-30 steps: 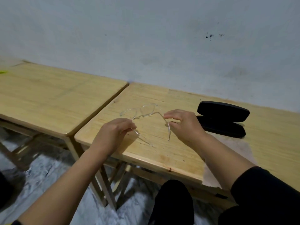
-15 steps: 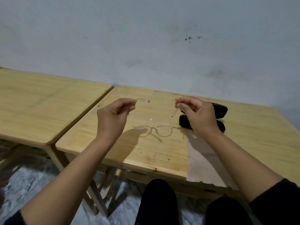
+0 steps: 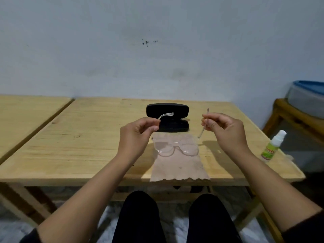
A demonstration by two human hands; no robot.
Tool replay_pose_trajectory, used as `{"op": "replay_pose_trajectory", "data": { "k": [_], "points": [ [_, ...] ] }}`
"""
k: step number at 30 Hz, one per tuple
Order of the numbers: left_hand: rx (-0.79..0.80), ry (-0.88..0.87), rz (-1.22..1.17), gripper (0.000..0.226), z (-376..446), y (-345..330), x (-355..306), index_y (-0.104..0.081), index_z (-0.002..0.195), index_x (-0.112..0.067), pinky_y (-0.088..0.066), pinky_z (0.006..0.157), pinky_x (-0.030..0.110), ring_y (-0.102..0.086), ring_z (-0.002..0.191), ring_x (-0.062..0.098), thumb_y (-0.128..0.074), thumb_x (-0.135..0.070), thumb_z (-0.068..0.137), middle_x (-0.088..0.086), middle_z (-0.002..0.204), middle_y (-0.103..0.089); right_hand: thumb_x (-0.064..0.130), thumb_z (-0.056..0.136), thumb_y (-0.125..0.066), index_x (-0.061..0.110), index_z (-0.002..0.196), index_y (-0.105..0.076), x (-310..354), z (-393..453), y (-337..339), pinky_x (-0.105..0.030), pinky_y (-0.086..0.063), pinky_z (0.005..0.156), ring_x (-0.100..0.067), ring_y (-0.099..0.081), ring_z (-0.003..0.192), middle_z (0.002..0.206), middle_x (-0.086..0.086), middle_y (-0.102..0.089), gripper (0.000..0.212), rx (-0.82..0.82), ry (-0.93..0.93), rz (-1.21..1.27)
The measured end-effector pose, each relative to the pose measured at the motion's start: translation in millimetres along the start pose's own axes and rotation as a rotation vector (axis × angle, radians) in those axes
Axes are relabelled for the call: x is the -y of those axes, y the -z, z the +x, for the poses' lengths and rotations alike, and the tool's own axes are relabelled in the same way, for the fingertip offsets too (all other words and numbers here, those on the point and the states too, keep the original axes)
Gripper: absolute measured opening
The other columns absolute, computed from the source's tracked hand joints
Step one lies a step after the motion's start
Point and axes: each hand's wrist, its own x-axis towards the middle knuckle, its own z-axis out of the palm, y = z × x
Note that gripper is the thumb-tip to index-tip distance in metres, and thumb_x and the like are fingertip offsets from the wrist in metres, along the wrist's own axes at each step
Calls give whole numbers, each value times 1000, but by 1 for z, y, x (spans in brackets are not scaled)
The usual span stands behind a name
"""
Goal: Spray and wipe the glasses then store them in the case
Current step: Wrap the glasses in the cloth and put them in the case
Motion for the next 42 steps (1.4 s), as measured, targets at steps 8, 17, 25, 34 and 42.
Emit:
{"op": "replay_pose_trajectory", "data": {
  "k": [8, 17, 25, 34, 42],
  "points": [
    [20, 34, 68, 17, -8, -10, 8, -72, 94, -25, -45, 73, 0, -63, 83, -13, -68, -13, 82, -19, 84, -69, 6, 86, -62, 22, 94, -70, -15, -8, 4, -23, -57, 79, -14, -70, 84, 83, 4, -72, 19, 12, -53, 8],
    [26, 56, 81, 16, -10, -9, 10, -72, 94, -26, -45, 72, 0, -62, 81, -15, -68, -15, 83, -20, 84, -68, 7, 86, -63, 25, 91, -69, -20, -9, 2, -16, -55, 76, -4, -69, 81, 84, 8, -71, 20, 37, -56, 18],
    [32, 41, 89, 16, -12, -7, 10, -72, 96, -23, -43, 71, -2, -60, 80, -19, -67, -14, 83, -20, 85, -67, 6, 85, -63, 21, 94, -70, -20, -11, 3, -14, -54, 76, -1, -68, 81, 87, 8, -71, 19, 50, -50, 15],
    [37, 45, 96, 17, -13, -5, 10, -72, 97, -23, -42, 72, -2, -59, 80, -20, -67, -15, 83, -22, 85, -66, 6, 86, -63, 23, 94, -69, -19, -12, 1, -14, -53, 75, -1, -68, 82, 87, 9, -71, 20, 58, -38, 0],
    [36, 49, 89, 19, -13, -5, 12, -71, 99, -23, -43, 73, -2, -59, 81, -20, -68, -16, 82, -19, 88, -67, 11, 82, -69, 31, 93, -69, -21, -12, 3, -15, -52, 81, -3, -68, 90, 90, 14, -71, 23, 67, -36, -46]
  ]
}}
